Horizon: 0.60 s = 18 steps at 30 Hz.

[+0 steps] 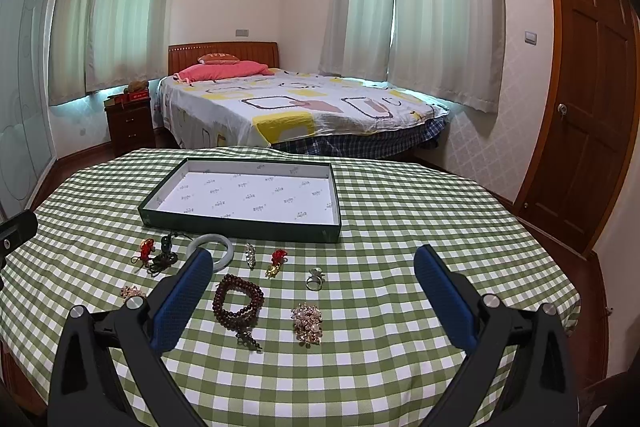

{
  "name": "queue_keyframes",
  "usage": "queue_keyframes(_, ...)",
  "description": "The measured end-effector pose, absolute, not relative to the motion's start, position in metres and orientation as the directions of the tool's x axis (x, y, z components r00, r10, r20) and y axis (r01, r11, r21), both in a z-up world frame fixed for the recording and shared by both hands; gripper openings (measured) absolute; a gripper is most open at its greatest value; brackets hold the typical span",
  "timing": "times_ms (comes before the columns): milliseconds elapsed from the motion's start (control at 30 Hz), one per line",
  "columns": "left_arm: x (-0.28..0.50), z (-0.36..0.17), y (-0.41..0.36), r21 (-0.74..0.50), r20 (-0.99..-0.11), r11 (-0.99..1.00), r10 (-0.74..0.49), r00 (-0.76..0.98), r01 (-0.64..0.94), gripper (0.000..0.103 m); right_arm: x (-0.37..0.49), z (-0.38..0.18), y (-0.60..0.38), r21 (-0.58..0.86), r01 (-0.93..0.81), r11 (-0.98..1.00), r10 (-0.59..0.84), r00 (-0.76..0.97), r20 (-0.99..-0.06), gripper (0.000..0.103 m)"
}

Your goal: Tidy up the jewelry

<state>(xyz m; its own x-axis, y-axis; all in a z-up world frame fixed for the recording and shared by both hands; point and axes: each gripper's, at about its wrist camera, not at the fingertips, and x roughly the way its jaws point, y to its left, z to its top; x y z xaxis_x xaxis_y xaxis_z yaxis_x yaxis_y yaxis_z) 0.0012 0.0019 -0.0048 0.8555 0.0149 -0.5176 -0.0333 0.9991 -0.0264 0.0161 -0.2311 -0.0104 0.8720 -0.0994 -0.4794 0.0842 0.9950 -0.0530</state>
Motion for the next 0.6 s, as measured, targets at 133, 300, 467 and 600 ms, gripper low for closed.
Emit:
queue_keyframes(133,0.0013,-0.0053,0.0029,-0.026,-0.515,0.999,0.016,0.857,-0.035,0.1,0.0163,-0.0101,-0.2317,-0.053,0.086,0.995,-0.101,0.871,-0.48,0.098)
queue_keyframes(300,0.0012,-0.0073,0.0042,-0.028,-0.521,0.999,0.018,0.853,-0.038,0.1,0.0162,-0.0107,-0.2312,-0.055,0.085,0.995,-0.101,0.871,-0.481,0.098)
queue_keyframes(467,0.0006,-0.0073,0.0052,-0.028,-0.52,0.999,0.022,0.854,-0.043,0.1,0.0159,-0.0113,-0.2311,-0.054,0.086,0.995,-0.102,0.871,-0.48,0.098)
queue_keyframes(600,0.0007,-0.0075,0.0059,-0.027,-0.52,0.999,0.022,0.854,-0.042,0.1,0.016,-0.0112,-0.2313,-0.055,0.086,0.995,-0.102,0.871,-0.48,0.098)
